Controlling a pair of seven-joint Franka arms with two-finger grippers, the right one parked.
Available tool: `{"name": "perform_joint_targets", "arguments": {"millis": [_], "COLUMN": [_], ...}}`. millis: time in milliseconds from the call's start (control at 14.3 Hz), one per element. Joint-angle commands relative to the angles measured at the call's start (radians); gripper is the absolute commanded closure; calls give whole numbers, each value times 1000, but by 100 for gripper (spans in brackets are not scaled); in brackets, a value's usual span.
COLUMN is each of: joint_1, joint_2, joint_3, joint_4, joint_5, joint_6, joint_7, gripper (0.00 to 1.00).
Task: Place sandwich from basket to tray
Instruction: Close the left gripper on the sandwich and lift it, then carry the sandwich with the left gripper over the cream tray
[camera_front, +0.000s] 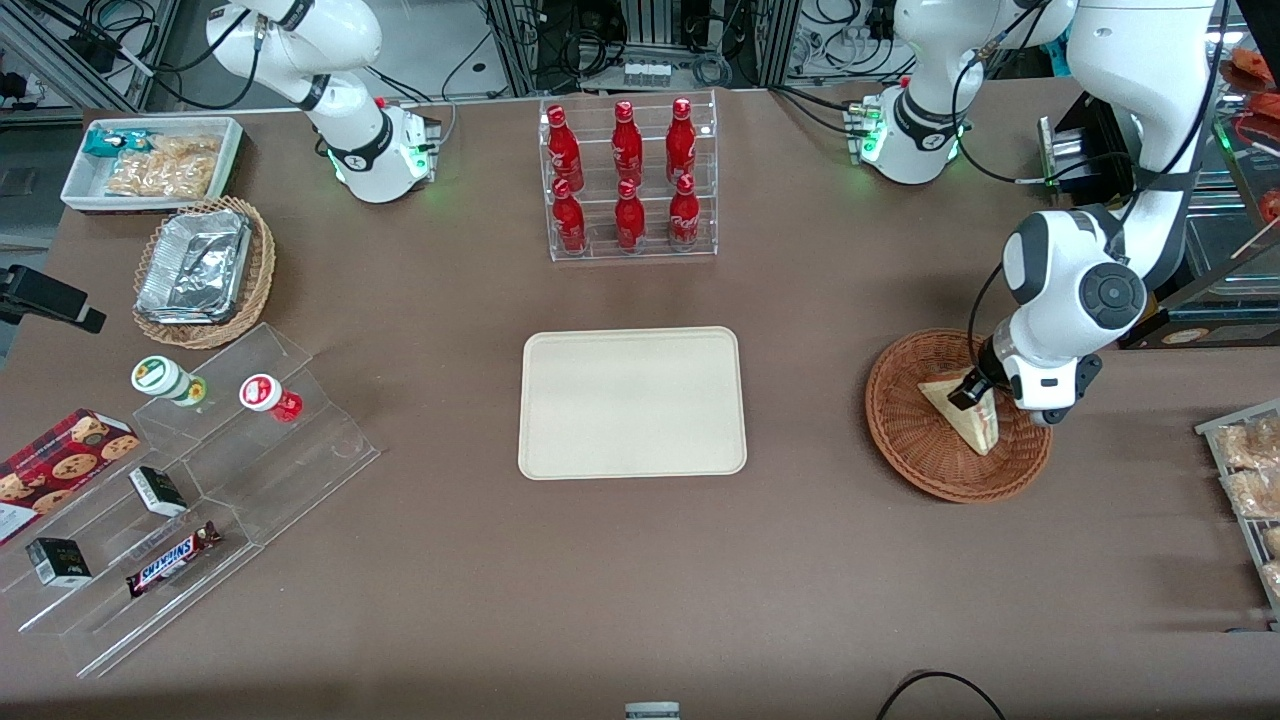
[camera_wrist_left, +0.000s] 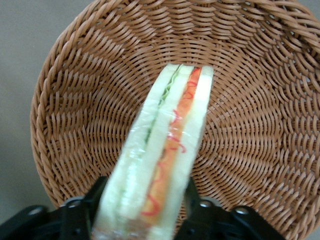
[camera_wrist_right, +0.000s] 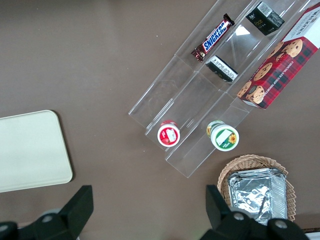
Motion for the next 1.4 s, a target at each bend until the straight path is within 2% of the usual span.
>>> {"name": "perform_joint_targets", "arguments": {"millis": [0,140,280,420,630,910,1190,1330], "joint_1": [-10,-10,-16,-42,-117,-289,-441,-517], "joint_2": [-10,2,41,55,55,97,258,367], "joint_3": [1,-25,-39,-45,-47,-47,-50,-68], "joint_4": [17,112,267,362,384,422,612,750], "joint_5": [-12,-12,-14,-10,-6,-4,-13,-14], "joint_6": [-13,-133,-352,-491,-516,-516,-508,-508], "joint_7": [-15,-22,-22,-9,5,116,172,61], "gripper": [100,100,100,100,100,100,98,99]}}
